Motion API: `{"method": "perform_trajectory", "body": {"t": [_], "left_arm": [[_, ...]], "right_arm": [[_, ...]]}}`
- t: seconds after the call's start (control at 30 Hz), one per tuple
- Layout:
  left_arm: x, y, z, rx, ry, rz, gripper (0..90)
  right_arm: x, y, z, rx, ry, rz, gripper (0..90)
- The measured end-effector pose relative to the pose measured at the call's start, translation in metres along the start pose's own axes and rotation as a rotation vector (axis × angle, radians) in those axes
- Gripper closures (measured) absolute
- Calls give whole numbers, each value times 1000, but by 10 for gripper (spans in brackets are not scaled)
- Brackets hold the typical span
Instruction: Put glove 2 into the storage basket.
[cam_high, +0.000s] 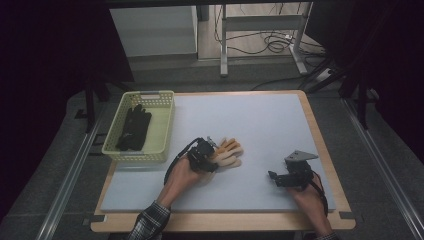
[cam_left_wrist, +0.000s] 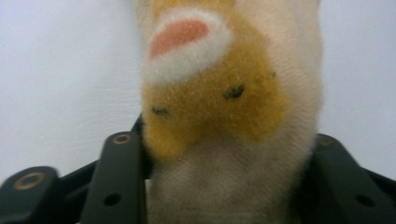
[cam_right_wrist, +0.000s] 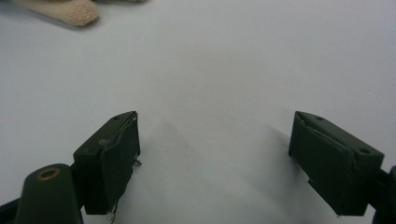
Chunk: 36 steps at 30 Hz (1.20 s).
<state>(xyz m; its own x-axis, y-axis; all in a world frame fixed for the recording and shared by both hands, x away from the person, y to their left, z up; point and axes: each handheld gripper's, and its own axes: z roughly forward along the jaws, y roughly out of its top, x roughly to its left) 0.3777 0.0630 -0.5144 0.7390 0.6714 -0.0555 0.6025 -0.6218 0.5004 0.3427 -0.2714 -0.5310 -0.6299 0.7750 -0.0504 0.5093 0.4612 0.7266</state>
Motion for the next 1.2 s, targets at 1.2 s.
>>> {"method": "perform_trajectory", "body": {"t": [1.2], "left_arm": [[124, -11, -142, -91, 299, -379, 530]], "right_arm": [[0, 0, 0, -4, 0, -2, 160]]}}
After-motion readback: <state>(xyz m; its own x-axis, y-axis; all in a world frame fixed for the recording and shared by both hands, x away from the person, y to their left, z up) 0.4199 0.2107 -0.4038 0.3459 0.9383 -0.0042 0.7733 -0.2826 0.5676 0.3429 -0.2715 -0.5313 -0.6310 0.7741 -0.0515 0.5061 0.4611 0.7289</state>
